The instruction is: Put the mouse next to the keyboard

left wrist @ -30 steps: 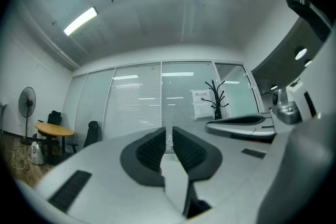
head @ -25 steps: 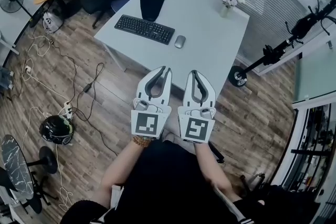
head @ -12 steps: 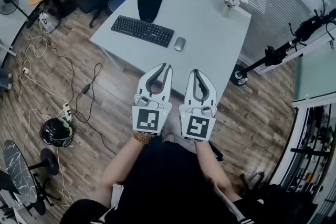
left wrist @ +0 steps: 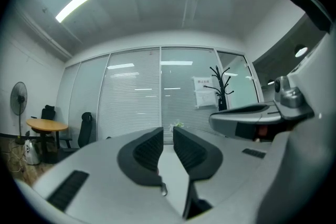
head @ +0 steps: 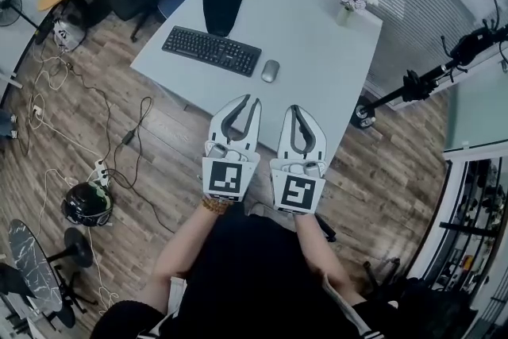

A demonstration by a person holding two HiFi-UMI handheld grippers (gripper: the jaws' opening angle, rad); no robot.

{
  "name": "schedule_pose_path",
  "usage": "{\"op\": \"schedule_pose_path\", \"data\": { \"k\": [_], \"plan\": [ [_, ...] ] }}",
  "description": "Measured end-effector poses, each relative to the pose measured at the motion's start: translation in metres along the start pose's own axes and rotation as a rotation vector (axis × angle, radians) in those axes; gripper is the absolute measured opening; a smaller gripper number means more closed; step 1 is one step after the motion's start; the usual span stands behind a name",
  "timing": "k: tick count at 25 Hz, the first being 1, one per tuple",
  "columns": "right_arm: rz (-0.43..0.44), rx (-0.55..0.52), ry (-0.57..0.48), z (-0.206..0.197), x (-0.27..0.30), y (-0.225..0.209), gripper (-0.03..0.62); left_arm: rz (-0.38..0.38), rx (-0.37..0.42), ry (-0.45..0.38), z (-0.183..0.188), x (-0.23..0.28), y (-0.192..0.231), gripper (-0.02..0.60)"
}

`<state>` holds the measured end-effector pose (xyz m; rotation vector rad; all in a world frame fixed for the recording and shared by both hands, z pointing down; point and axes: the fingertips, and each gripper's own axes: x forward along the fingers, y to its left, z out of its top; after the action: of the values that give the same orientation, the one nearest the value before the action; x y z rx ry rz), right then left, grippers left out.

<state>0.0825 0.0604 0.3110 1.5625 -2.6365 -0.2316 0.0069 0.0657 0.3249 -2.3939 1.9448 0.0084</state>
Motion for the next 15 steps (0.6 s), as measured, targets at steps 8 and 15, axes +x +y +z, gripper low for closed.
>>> {"op": "schedule_pose_path", "data": {
  "k": [8,15],
  "plan": [
    [-0.016,0.015,0.028,-0.013,0.023,-0.012,0.0,-0.022,0.012,0.045,-0.02,0.03,0.006,0.091],
    [-0.036,0.014,0.051,-0.024,0.043,-0.019,0.002,-0.044,0.005,0.095,-0.047,0.053,0.014,0.101]
  ]
}}
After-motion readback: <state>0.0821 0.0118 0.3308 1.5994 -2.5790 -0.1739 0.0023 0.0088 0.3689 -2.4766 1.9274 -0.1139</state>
